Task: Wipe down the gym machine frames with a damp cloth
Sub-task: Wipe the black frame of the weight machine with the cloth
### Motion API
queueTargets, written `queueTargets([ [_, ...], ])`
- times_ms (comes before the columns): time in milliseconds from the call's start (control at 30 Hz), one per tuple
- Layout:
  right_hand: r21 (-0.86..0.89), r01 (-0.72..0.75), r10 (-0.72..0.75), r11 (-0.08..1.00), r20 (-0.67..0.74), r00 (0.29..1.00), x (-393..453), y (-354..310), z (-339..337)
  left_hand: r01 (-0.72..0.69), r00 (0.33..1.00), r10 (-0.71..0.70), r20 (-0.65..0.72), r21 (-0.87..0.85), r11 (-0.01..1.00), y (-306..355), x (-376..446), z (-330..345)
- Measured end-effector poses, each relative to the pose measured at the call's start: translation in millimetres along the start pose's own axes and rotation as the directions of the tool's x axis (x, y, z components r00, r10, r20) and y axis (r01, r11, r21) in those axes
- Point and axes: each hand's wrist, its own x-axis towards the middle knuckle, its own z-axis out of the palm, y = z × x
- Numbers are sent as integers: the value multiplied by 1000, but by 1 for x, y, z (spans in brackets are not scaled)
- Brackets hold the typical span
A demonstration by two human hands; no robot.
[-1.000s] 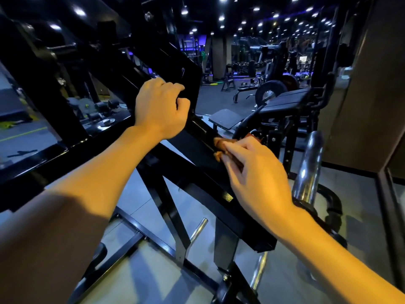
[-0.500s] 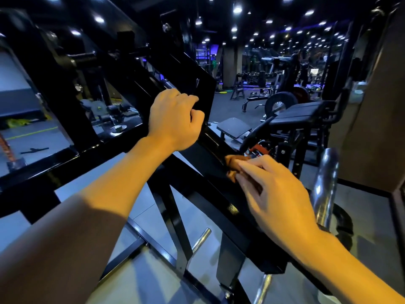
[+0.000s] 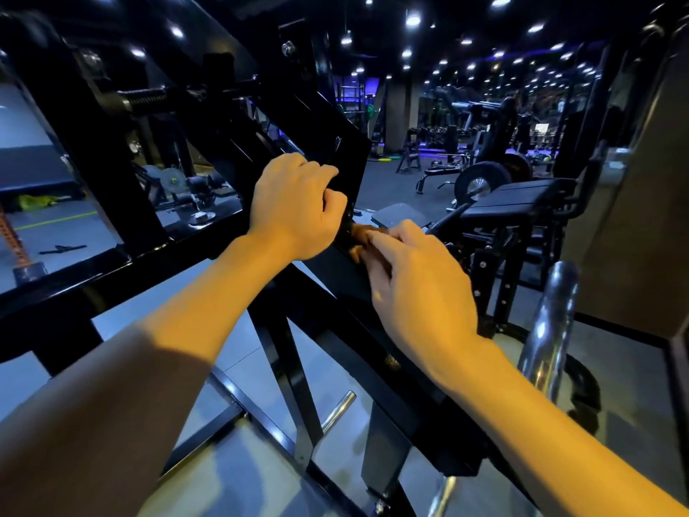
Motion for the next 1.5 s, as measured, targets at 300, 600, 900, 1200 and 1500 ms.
queueTargets([
  [300,59,-18,17,998,10,1000,7,14,-5,-30,998,29,-51,-34,999,0,-1,-2],
  [600,32,30,-32,999,68,997,15,23,-7,-51,993,47,-108,-34,998,-4,-1,1],
  [900,396,-51,-3,917,135,991,-21,4,-33,154,957,-187,-223,-154,976,17,-39,-28],
  [1200,652,-715,121,254,712,692,-97,-52,-3,872,371,-700,610,-488,37,80,-212,-78],
  [1500,541,-750,46,380,799,599,-136,-55,35,854,418,-713,562,-510,99,94,-284,-86],
])
